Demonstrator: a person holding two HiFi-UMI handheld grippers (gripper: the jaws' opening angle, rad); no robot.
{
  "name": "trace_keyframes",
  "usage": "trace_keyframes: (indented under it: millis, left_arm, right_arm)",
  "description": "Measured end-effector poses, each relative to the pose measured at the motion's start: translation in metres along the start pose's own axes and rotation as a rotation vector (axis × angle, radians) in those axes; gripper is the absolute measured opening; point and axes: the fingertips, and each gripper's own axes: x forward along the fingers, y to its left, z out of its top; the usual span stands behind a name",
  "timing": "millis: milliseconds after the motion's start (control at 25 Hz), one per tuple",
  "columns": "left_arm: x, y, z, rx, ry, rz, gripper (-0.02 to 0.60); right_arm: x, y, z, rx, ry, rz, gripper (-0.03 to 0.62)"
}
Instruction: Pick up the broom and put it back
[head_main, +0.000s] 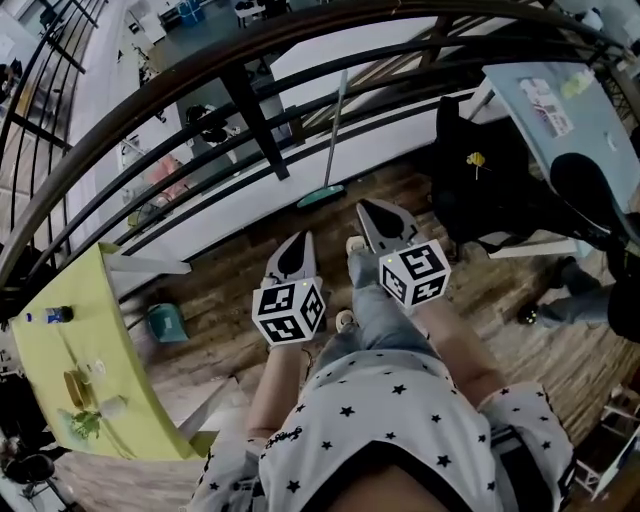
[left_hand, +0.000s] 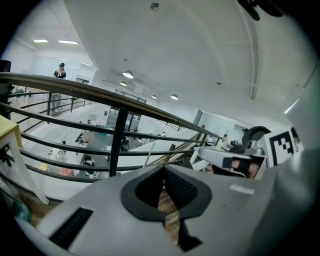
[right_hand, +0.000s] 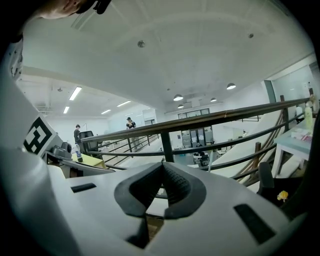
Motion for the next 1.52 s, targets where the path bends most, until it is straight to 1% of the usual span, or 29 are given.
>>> trace_keyframes:
  millis: [160,520,720,880,1040,1200,1320,1520]
  left_arm:
    - [0.026,0.012,0.006,-0.010,-0.002,0.021,0.012]
    - [0.104,0.033,0.021,-0.015,-0.003,0.043,0.012]
    - [0.148,0.041,0.023,-0.021,0.022,0.051,0.011]
    - [0.181,0.051,0.023,-0.021,0.040,0.075,0.012]
    - [0.209,0.065,0.020,-0.026,0.051,0.106,0.012]
    - [0.231,0.078,0.016,-0.035,0.061,0.128,0.011]
    - [0.246,0.087,0.011,-0.041,0.070,0.135,0.011]
    - [0.265,0.101,0.002,-0.043,0.088,0.140,0.012]
  right_arm:
    - [0.029,-0.021,0.000,0.007,0.006,0.013,-0.006]
    - [0.099,-0.091,-0.001,0.030,0.021,0.012,-0.006]
    - [0.137,-0.130,-0.002,0.040,0.026,0.003,-0.006]
    - [0.169,-0.160,-0.006,0.039,0.037,-0.005,-0.006]
    - [0.203,-0.186,-0.013,0.037,0.048,-0.002,-0.006]
    - [0.235,-0.209,-0.021,0.014,0.060,0.005,-0.006]
    - [0.260,-0.228,-0.030,0.004,0.064,-0.013,-0.006]
    - [0.306,-0.259,-0.048,0.029,0.086,-0.047,-0.006]
